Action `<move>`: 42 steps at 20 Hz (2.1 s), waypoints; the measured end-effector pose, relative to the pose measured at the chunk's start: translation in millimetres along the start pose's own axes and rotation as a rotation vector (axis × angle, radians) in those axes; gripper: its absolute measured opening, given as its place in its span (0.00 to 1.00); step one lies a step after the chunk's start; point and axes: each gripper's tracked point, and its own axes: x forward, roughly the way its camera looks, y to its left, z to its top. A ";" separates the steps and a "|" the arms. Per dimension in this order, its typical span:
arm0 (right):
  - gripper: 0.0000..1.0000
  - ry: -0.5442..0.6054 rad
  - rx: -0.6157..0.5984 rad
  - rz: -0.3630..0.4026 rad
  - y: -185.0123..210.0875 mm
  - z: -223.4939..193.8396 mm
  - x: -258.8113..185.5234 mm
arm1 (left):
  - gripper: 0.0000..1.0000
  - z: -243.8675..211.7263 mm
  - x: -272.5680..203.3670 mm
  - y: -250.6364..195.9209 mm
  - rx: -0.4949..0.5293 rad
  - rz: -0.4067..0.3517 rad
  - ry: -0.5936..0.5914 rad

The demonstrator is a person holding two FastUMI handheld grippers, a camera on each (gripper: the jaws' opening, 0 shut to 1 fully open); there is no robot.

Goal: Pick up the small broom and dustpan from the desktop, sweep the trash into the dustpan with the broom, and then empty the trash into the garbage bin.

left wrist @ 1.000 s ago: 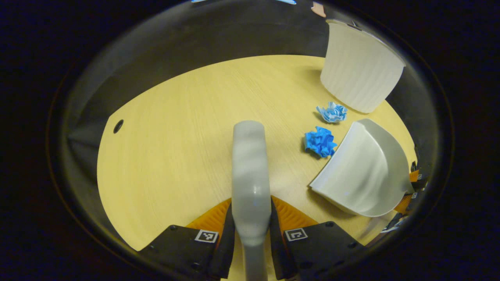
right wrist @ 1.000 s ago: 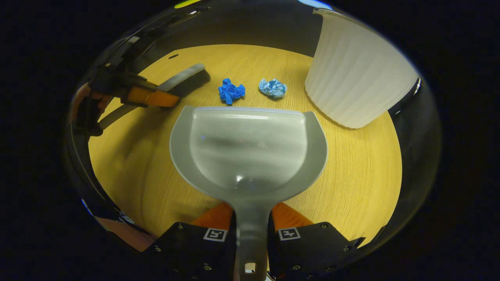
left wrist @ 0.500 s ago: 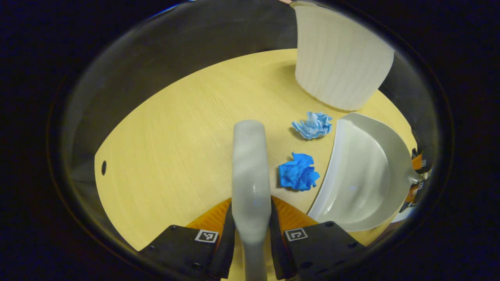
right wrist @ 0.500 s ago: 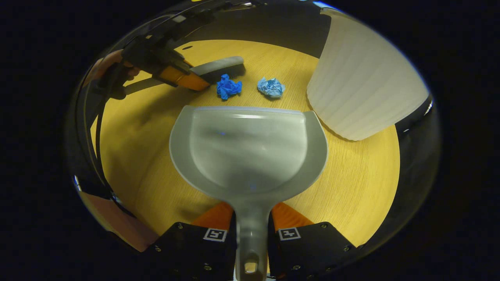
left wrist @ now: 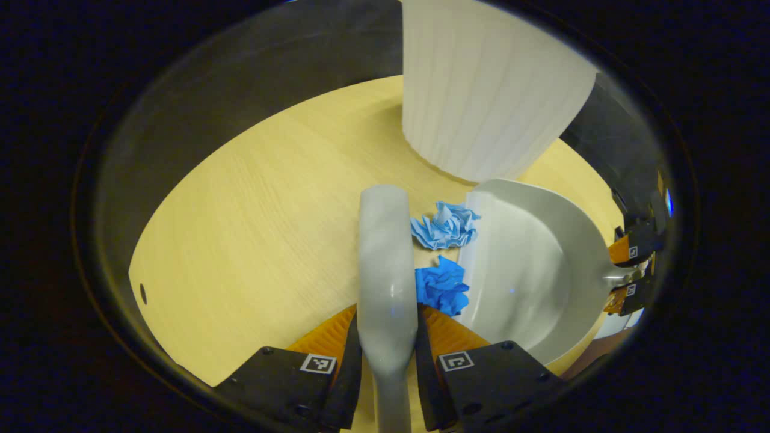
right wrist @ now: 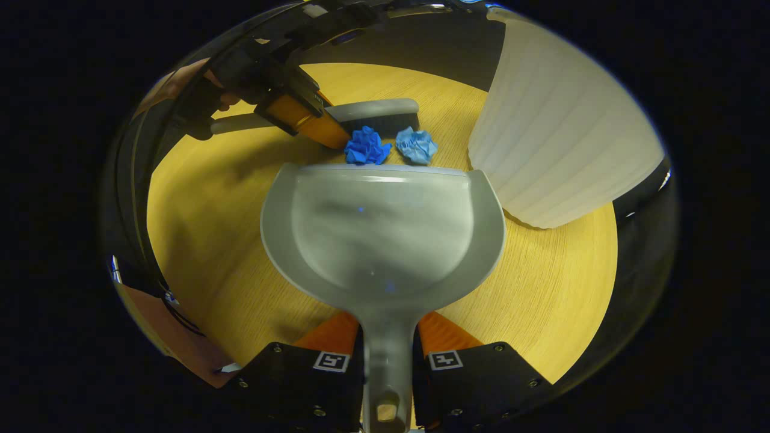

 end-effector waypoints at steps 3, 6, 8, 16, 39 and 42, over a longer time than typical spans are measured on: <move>0.33 -0.011 -0.024 0.002 6.7 8.6 -8.2 | 0.47 7.4 -11.8 -19.3 0.001 -0.056 0.010; 0.33 -0.024 -0.029 0.006 7.8 19.2 -17.2 | 0.50 10.2 -17.6 -36.4 -0.004 -0.090 0.015; 0.33 -0.033 -0.029 0.010 4.9 22.9 -21.1 | 0.50 14.5 -20.3 -39.4 -0.015 -0.099 0.013; 0.33 -0.061 -0.012 -0.001 7.5 41.2 -27.1 | 0.50 6.7 -35.7 -70.8 -0.076 -0.149 0.005; 0.33 -0.008 0.141 -0.180 12.8 80.5 -37.4 | 0.45 7.9 -154.0 190.4 -0.186 -0.002 -0.126; 0.33 -0.004 0.148 -0.170 15.4 84.1 -41.1 | 0.47 -0.9 -165.9 236.1 -0.182 0.018 -0.128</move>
